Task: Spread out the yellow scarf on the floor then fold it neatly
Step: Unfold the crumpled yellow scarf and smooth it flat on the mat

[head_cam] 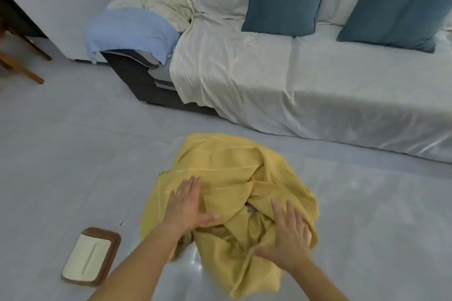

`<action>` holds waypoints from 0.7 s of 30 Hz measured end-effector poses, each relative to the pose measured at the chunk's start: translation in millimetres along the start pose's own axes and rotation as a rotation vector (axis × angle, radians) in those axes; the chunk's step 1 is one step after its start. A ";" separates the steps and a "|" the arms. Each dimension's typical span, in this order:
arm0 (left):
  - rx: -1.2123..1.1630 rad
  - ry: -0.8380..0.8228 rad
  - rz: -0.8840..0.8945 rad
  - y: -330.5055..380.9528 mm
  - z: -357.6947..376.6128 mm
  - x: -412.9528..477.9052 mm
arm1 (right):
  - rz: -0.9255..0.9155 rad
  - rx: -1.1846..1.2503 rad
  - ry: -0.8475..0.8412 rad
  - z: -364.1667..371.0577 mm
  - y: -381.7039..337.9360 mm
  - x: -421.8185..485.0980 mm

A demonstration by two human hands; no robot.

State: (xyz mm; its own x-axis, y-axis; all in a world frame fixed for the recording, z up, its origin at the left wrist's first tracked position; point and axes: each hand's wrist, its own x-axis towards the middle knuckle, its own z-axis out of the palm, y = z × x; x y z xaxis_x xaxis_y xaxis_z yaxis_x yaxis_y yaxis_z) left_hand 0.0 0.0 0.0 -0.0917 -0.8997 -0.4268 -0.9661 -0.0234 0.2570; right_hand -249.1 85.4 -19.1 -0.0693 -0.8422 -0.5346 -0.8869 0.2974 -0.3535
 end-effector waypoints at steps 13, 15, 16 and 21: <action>0.103 0.125 0.065 -54.6 79.3 118.7 | -0.073 -0.036 0.261 85.3 13.8 93.0; -0.013 0.103 0.082 -49.1 98.1 115.6 | -0.104 -0.038 0.297 94.7 18.8 97.2; -0.058 0.119 0.091 -46.2 106.4 114.2 | -0.112 -0.045 0.313 97.3 21.6 97.8; -0.103 0.168 0.132 -30.2 123.2 105.7 | -0.137 -0.113 0.258 99.3 41.1 91.6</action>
State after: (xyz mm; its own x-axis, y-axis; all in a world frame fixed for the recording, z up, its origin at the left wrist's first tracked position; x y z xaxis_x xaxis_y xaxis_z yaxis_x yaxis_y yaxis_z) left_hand -10.2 -40.7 -159.7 -0.1655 -0.9577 -0.2354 -0.9181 0.0624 0.3914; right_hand -246.6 65.0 -158.8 -0.0469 -0.9617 -0.2701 -0.9401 0.1339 -0.3135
